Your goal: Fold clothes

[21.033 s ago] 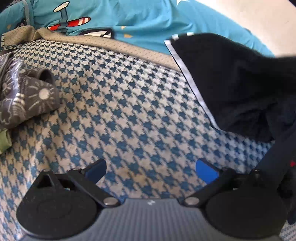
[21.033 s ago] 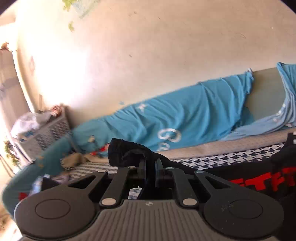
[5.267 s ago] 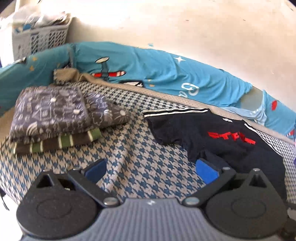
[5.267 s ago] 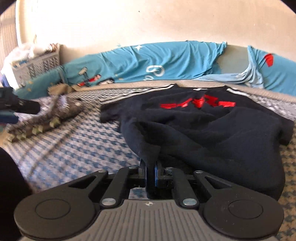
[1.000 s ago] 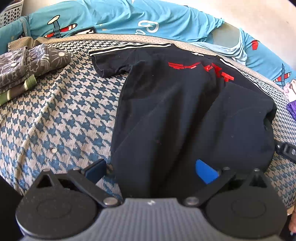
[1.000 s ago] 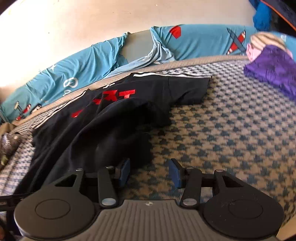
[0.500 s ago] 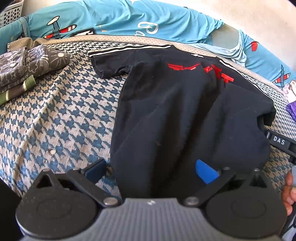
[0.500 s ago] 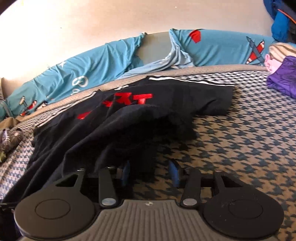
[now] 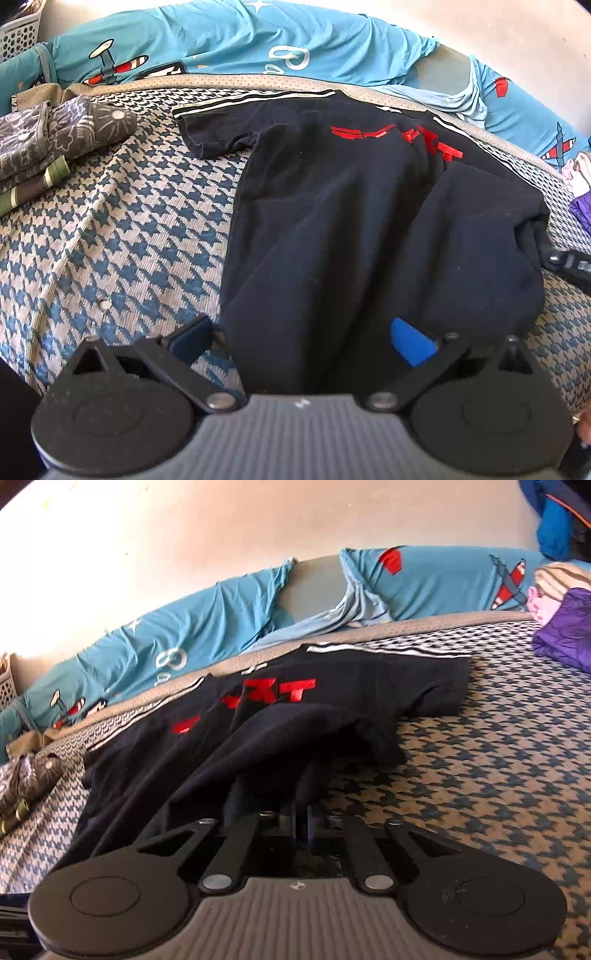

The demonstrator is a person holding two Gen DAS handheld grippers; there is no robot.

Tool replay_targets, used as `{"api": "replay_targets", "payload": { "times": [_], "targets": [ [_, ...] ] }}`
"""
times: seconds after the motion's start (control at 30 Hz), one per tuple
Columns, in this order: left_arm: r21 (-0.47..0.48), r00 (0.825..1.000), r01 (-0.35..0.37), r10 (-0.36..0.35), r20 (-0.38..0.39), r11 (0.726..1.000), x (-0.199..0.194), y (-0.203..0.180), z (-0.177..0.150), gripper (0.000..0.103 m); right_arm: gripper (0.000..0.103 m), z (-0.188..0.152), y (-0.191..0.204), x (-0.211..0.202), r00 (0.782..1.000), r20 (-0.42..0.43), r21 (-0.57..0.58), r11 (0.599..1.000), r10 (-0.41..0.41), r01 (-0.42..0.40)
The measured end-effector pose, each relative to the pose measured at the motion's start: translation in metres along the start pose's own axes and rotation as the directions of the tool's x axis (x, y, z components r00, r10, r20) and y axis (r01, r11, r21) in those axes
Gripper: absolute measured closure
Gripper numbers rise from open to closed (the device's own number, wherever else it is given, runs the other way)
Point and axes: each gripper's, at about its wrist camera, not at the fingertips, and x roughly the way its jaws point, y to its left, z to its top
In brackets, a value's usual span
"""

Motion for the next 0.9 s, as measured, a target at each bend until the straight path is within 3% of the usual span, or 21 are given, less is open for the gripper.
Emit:
{"api": "replay_targets", "payload": {
  "times": [0.37, 0.53, 0.77, 0.9],
  "targets": [
    [0.009, 1.0, -0.011, 0.011, 0.011, 1.0, -0.003, 0.001, -0.005, 0.0, 0.096, 0.005, -0.016, -0.069, 0.993, 0.104, 0.031, 0.998, -0.049, 0.046],
    [0.056, 0.999, -0.049, 0.048, 0.017, 0.997, -0.002, -0.007, -0.009, 0.0, 0.096, -0.002, -0.021, -0.095, 0.987, 0.11, 0.057, 0.992, -0.121, 0.115],
    [0.077, 0.998, -0.067, 0.065, 0.028, 0.995, 0.0, -0.01, -0.011, 0.0, 0.096, -0.019, -0.032, -0.098, 0.978, -0.024, 0.097, 0.974, -0.206, 0.207],
    [0.081, 0.998, -0.064, 0.062, 0.03, 0.995, 0.0, -0.01, -0.012, 0.0, 0.093, -0.021, -0.034, -0.101, 0.975, -0.031, 0.109, 0.969, -0.22, 0.222]
  ]
}}
